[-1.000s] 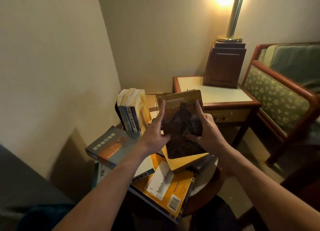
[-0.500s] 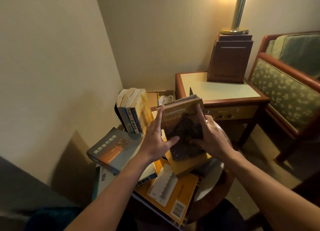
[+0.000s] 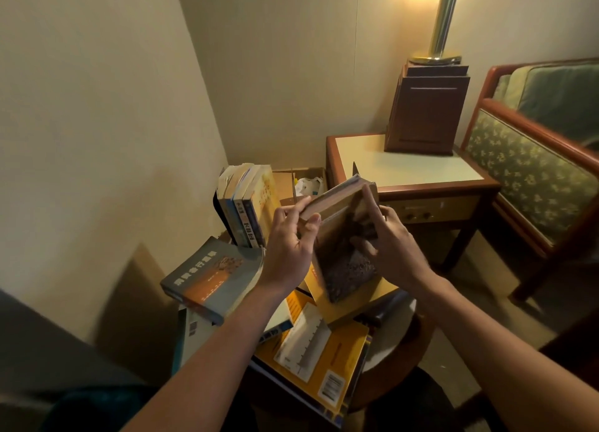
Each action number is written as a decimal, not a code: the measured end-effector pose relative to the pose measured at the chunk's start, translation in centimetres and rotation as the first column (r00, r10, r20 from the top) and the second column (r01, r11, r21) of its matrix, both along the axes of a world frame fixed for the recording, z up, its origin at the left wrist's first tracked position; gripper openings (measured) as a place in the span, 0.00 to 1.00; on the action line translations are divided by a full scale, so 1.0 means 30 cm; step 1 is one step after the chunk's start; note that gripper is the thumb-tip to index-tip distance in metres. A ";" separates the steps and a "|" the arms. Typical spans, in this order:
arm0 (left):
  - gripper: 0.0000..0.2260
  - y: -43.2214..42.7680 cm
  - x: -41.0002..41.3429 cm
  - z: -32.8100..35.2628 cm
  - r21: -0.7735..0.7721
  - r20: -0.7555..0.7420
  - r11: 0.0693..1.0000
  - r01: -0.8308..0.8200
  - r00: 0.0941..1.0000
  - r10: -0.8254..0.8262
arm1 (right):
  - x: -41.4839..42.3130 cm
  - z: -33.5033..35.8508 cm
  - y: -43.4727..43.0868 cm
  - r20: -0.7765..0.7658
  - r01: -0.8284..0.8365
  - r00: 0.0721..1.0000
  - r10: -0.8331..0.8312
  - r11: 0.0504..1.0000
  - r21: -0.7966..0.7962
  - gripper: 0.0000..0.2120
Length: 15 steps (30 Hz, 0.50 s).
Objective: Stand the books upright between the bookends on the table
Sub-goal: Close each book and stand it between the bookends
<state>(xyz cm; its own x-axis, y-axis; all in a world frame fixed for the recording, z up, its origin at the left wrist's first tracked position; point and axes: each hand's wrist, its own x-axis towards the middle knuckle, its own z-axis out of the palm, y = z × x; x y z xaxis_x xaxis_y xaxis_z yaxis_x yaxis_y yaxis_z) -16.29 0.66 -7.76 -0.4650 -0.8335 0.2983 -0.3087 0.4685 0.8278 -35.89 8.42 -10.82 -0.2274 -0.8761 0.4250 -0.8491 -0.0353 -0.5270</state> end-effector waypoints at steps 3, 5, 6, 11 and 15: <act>0.22 0.036 -0.001 0.002 0.034 -0.064 0.999 0.009 0.998 -0.007 | 0.069 0.028 0.015 0.164 0.087 0.983 -0.083 0.996 -0.016 0.39; 0.18 0.069 -0.007 0.014 0.036 -0.083 0.999 0.025 0.996 -0.022 | 0.113 0.048 0.021 0.275 0.135 0.952 -0.130 0.991 0.002 0.35; 0.17 0.083 -0.008 0.019 0.038 -0.088 0.999 0.027 0.996 -0.024 | 0.131 0.058 0.022 0.329 0.149 0.933 -0.145 0.989 0.015 0.34; 0.15 0.128 0.004 0.029 0.185 -0.217 0.979 0.090 0.975 -0.048 | 0.183 0.101 0.047 0.488 0.164 0.856 -0.169 0.985 0.052 0.33; 0.16 0.164 0.017 0.016 0.296 -0.303 0.939 0.175 0.950 -0.081 | 0.194 0.119 0.070 0.557 0.160 0.814 -0.166 0.985 0.059 0.32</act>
<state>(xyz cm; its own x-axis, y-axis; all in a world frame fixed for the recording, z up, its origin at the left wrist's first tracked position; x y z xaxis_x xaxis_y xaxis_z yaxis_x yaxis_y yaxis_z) -15.79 5.56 -7.28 -0.5097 -0.8445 0.1644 0.0044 0.1886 0.9820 -30.07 10.51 -7.26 -0.5626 -0.8083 0.1735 -0.4026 0.0846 -0.9115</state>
